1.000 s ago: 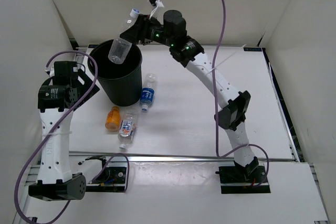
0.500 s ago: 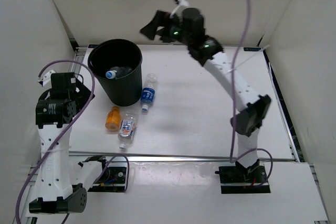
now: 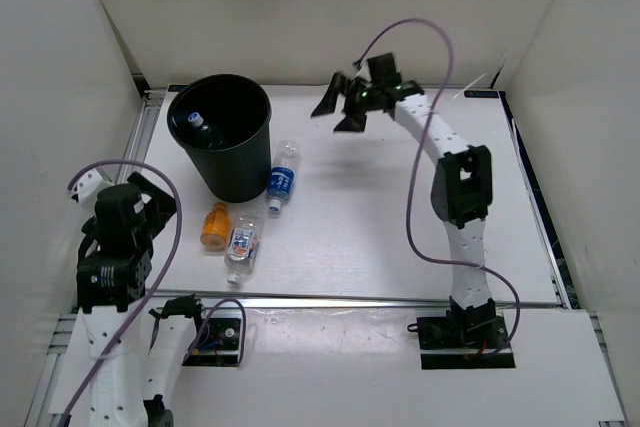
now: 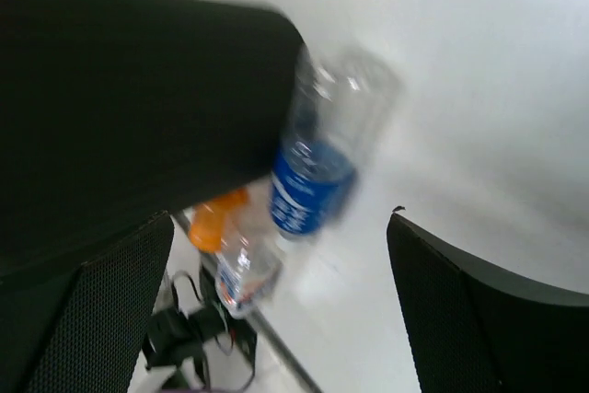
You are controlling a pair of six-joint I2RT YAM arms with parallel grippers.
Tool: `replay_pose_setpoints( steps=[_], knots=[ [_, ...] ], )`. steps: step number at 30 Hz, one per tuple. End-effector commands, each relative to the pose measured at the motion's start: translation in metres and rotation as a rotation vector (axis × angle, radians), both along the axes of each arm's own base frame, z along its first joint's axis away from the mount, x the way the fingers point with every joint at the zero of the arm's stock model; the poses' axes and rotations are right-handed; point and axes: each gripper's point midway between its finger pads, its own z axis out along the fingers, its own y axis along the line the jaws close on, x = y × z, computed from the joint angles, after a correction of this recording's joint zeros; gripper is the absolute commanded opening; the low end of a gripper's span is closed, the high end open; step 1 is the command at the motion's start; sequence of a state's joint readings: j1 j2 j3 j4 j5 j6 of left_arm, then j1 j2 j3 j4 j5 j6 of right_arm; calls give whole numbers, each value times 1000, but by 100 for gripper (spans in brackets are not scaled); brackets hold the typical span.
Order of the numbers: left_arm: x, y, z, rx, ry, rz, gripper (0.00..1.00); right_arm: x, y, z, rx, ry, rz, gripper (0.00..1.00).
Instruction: Put the plastic bottles in the bin
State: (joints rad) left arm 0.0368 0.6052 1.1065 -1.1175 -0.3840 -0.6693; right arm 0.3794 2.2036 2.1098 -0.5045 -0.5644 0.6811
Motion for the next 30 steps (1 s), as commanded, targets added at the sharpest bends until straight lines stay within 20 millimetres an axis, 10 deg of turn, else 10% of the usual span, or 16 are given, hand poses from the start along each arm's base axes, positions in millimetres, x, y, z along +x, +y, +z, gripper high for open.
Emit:
replay_pose_setpoints(
  steps=[1, 9, 30],
  knots=[
    [24, 1, -2, 35, 56, -36, 100, -30, 22, -14, 16, 31, 140, 100],
    [40, -10, 2, 34, 80, -125, 100, -7, 39, -105, 21, 186, 137, 100],
    [16, -16, -33, -62, 168, -75, 100, -12, 87, -150, 116, 228, 250, 100]
  ],
)
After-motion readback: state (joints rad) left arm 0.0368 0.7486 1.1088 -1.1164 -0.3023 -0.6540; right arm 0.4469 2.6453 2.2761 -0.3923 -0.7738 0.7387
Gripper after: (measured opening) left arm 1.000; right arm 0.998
